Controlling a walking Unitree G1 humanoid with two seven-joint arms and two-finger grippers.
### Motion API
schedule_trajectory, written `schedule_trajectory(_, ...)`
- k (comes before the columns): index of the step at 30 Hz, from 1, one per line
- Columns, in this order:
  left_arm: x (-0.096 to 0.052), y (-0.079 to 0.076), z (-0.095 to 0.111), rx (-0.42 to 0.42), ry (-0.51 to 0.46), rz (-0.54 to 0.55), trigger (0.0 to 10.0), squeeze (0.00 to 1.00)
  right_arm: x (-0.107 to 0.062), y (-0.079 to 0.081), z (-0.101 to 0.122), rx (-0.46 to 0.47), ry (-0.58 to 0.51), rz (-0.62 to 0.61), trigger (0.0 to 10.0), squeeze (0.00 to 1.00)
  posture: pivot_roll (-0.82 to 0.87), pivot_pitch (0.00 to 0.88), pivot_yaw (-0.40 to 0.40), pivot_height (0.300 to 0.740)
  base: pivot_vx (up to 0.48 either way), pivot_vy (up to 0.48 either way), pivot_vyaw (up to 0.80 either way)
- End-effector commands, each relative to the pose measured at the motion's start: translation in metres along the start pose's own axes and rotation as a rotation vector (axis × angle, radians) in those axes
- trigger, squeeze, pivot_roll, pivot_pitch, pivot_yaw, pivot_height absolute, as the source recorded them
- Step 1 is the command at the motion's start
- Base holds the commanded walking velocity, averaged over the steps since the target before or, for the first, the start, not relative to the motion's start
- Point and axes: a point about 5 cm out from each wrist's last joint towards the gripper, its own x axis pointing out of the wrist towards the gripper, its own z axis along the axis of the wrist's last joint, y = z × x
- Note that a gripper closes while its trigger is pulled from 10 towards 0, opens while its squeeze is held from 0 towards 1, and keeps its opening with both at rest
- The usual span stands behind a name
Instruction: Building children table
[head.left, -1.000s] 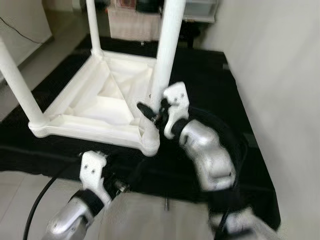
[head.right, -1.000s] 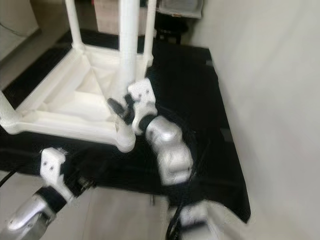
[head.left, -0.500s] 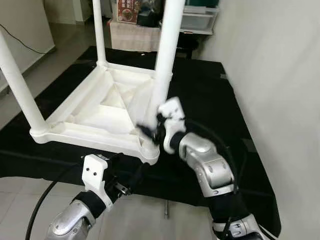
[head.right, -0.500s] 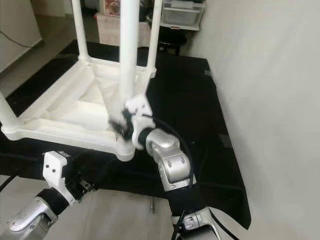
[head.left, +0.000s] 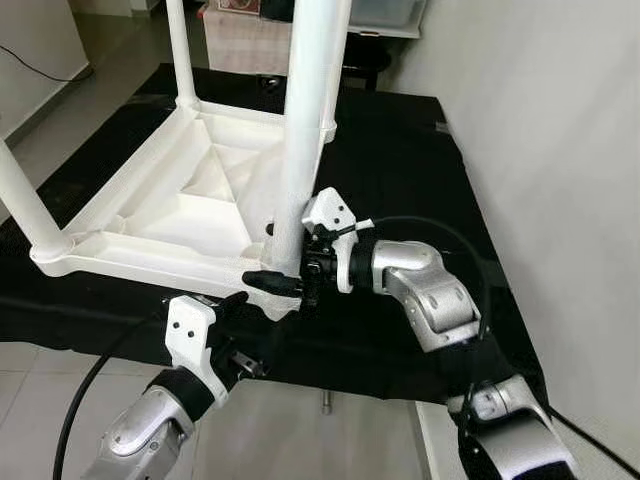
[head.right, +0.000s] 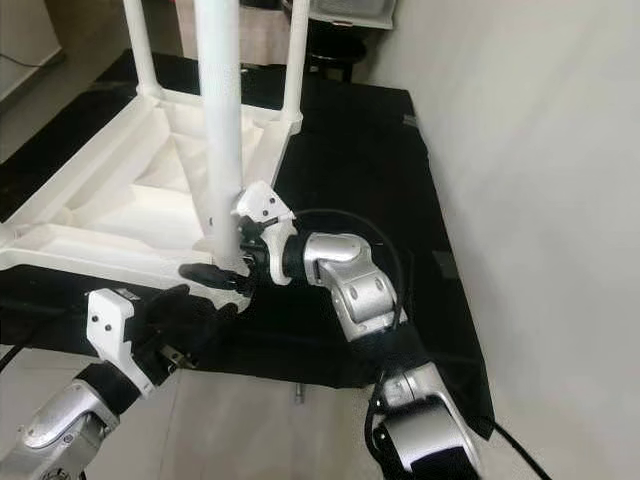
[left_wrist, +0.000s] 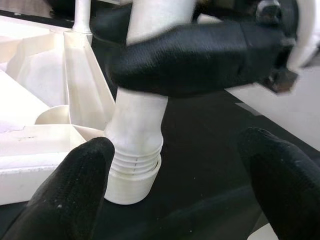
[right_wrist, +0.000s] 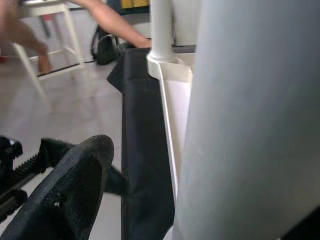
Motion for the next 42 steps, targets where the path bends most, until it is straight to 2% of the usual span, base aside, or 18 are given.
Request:
schedule_trajectory(1, -0.001, -0.003, -0.002, -0.014, 0.007, -0.001, 10.0, 0.00, 0.006, -0.001, 0.001, -0.011, -0.006, 0.045, 9.4, 0.00, 0.02, 0.126, -0.125, 0.740, 0.000, 0.000, 0.00)
schedule_trajectory(2, -0.001, -0.003, -0.002, -0.015, 0.008, -0.002, 10.0, 0.00, 0.007, -0.003, 0.001, -0.017, -0.001, 0.042, 3.3, 0.00, 0.02, 0.128, -0.125, 0.740, 0.000, 0.000, 0.00)
schedule_trajectory(3, -0.001, -0.003, -0.002, -0.016, 0.009, -0.003, 10.0, 0.00, 0.007, -0.005, 0.001, -0.019, 0.002, 0.046, 0.0, 0.00, 0.02, 0.128, -0.125, 0.740, 0.000, 0.000, 0.00)
schedule_trajectory(10, -0.001, -0.003, -0.002, -0.017, 0.011, -0.004, 10.0, 0.00, 0.003, -0.009, -0.004, -0.015, -0.005, 0.080, 0.0, 0.00, 0.02, 0.132, -0.122, 0.740, 0.000, 0.000, 0.00)
schedule_trajectory(16, -0.002, -0.002, -0.001, -0.019, 0.012, -0.004, 10.0, 0.00, -0.009, -0.013, -0.013, 0.000, -0.006, 0.036, 0.0, 0.00, 0.00, 0.134, -0.119, 0.740, 0.000, 0.000, 0.00)
schedule_trajectory(20, -0.002, 0.001, -0.001, -0.018, 0.012, -0.002, 10.0, 0.00, -0.025, -0.012, -0.034, 0.109, 0.047, -0.239, 0.0, 0.00, -0.01, 0.134, -0.118, 0.740, 0.000, 0.000, 0.00)
schedule_trajectory(21, -0.004, 0.003, -0.001, -0.017, 0.015, -0.001, 10.0, 0.00, -0.026, -0.010, -0.045, 0.164, 0.086, -0.388, 0.0, 0.00, -0.02, 0.130, -0.102, 0.740, 0.000, 0.000, 0.00)
schedule_trajectory(22, -0.004, 0.003, -0.001, -0.017, 0.015, -0.001, 10.0, 0.00, -0.026, -0.010, -0.045, 0.164, 0.086, -0.388, 0.0, 0.00, -0.02, 0.130, -0.102, 0.740, 0.000, 0.000, 0.00)
schedule_trajectory(23, -0.005, 0.005, -0.001, -0.016, 0.017, 0.001, 10.0, 0.00, -0.028, -0.009, -0.054, 0.198, 0.116, -0.492, 0.0, 0.00, -0.02, 0.131, -0.098, 0.740, 0.000, 0.000, 0.00)
schedule_trajectory(24, -0.005, 0.005, -0.001, -0.016, 0.017, 0.001, 10.0, 0.00, -0.028, -0.009, -0.054, 0.198, 0.116, -0.492, 0.0, 0.00, -0.02, 0.131, -0.098, 0.740, 0.000, 0.000, 0.00)
schedule_trajectory(25, -0.005, 0.007, -0.002, -0.013, 0.023, -0.001, 10.0, 0.00, -0.037, -0.009, -0.068, 0.267, 0.169, -0.701, 0.0, 0.00, -0.02, 0.130, -0.094, 0.740, 0.000, 0.000, 0.00)
schedule_trajectory(26, -0.006, 0.008, -0.002, -0.011, 0.030, -0.004, 10.0, 0.00, -0.045, -0.004, -0.074, 0.272, 0.188, -0.830, 0.0, 0.00, -0.02, 0.126, -0.092, 0.740, 0.000, 0.000, 0.00)
schedule_trajectory(27, -0.006, 0.009, -0.002, -0.010, 0.034, -0.006, 10.0, 0.00, -0.050, -0.001, -0.077, 0.266, 0.192, -0.896, 0.0, 0.00, -0.02, 0.126, -0.092, 0.740, 0.000, 0.000, 0.00)
schedule_trajectory(34, -0.007, 0.010, -0.004, -0.012, 0.043, -0.006, 10.0, 0.00, -0.052, -0.002, -0.076, 0.282, 0.193, -0.930, 0.0, 0.00, -0.01, 0.110, -0.095, 0.740, 0.000, 0.000, 0.00)
schedule_trajectory(39, -0.008, 0.010, -0.005, -0.007, 0.042, 0.003, 10.0, 0.00, -0.046, 0.001, -0.071, 0.279, 0.193, -0.901, 0.0, 0.00, -0.01, 0.106, -0.103, 0.740, 0.000, 0.000, 0.00)
schedule_trajectory(40, -0.008, 0.010, -0.005, -0.007, 0.041, 0.004, 10.0, 0.00, -0.044, 0.002, -0.068, 0.266, 0.199, -0.870, 8.4, 0.11, -0.01, 0.103, -0.104, 0.740, 0.000, 0.000, 0.00)
schedule_trajectory(41, -0.008, 0.010, -0.005, -0.007, 0.041, 0.004, 10.0, 0.00, -0.044, 0.002, -0.068, 0.266, 0.199, -0.870, 8.4, 0.11, -0.01, 0.103, -0.104, 0.740, 0.000, 0.000, 0.00)
schedule_trajectory(42, -0.007, 0.010, -0.005, -0.008, 0.040, 0.004, 10.0, 0.00, -0.040, 0.003, -0.063, 0.273, 0.177, -0.799, 10.0, 1.00, -0.01, 0.100, -0.108, 0.740, 0.000, 0.000, 0.00)
